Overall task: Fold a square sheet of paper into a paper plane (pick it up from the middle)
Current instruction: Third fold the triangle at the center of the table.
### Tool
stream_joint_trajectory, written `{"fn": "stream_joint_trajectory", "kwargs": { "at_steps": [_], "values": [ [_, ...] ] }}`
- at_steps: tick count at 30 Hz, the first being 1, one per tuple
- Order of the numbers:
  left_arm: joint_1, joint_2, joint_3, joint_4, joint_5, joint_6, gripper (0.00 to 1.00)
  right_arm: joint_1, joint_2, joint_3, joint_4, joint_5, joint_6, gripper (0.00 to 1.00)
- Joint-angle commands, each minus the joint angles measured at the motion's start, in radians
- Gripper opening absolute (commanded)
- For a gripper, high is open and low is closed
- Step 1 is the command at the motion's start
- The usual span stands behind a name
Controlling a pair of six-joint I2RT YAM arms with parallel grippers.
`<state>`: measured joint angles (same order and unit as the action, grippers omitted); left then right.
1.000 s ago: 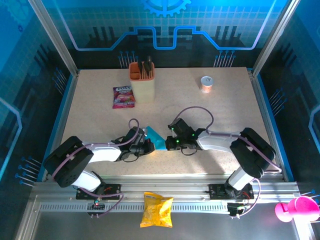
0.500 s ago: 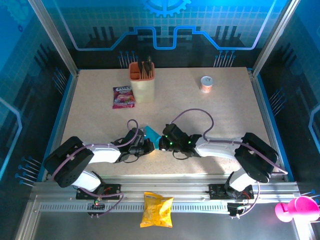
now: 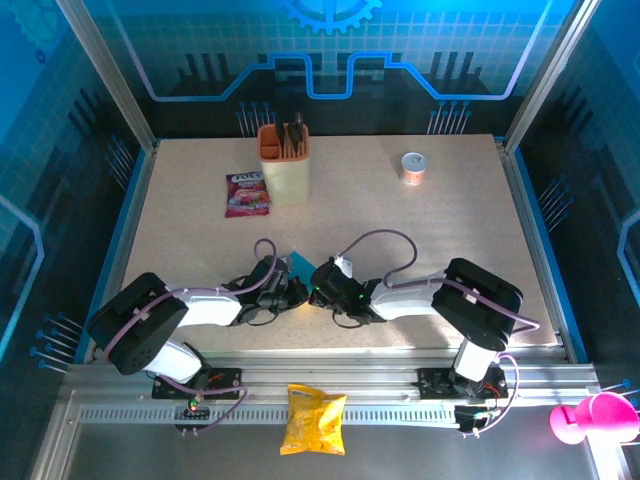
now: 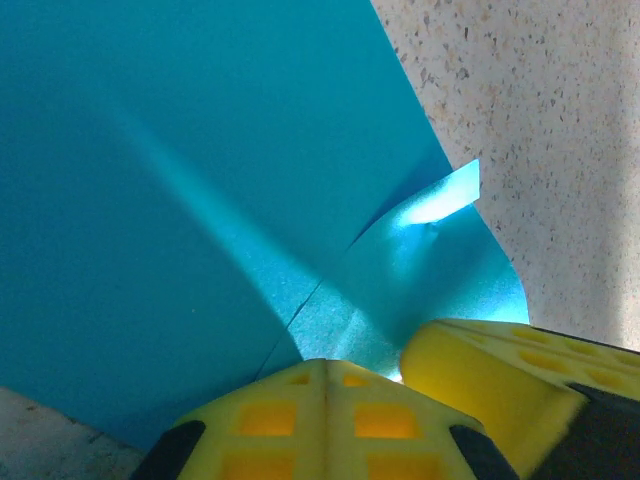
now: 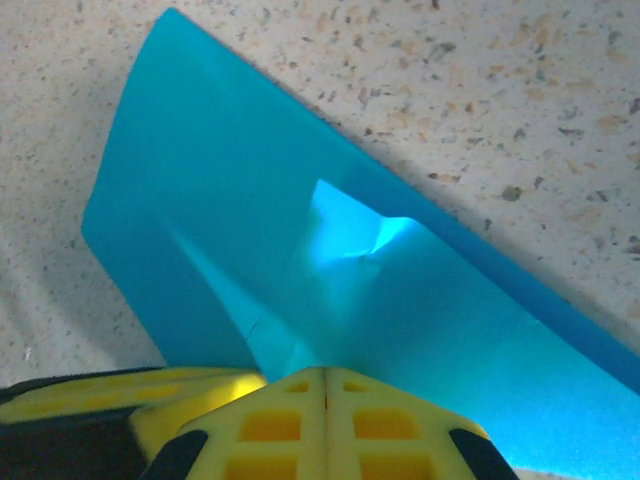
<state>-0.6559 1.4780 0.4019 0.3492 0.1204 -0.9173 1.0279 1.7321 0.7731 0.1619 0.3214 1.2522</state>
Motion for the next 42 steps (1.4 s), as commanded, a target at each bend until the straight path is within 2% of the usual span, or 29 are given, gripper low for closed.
{"fn": "stream_joint_trajectory", "kwargs": {
  "at_steps": [1, 4, 17, 32, 37, 42],
  "values": [
    [-0.001, 0.031, -0.030, -0.077, -0.048, -0.002, 0.00, 0.009, 0.034, -0.029, 0.032, 0.056, 0.082, 0.00],
    [-0.001, 0.034, -0.028, -0.093, -0.056, -0.012, 0.00, 0.002, 0.034, -0.061, 0.021, 0.063, 0.124, 0.00],
    [0.005, 0.056, -0.031, -0.122, -0.075, -0.049, 0.00, -0.046, -0.067, -0.104, -0.228, 0.099, 0.177, 0.00],
    [0.015, 0.090, -0.037, -0.101, -0.064, -0.058, 0.00, -0.141, -0.184, -0.253, -0.259, 0.100, 0.199, 0.00],
    [0.017, 0.078, -0.038, -0.114, -0.064, -0.053, 0.00, -0.211, -0.264, -0.290, -0.316, 0.071, 0.171, 0.00],
    [0.016, 0.057, -0.037, -0.139, -0.075, -0.044, 0.00, -0.254, -0.379, -0.245, -0.404, 0.077, 0.040, 0.00]
  ]
}}
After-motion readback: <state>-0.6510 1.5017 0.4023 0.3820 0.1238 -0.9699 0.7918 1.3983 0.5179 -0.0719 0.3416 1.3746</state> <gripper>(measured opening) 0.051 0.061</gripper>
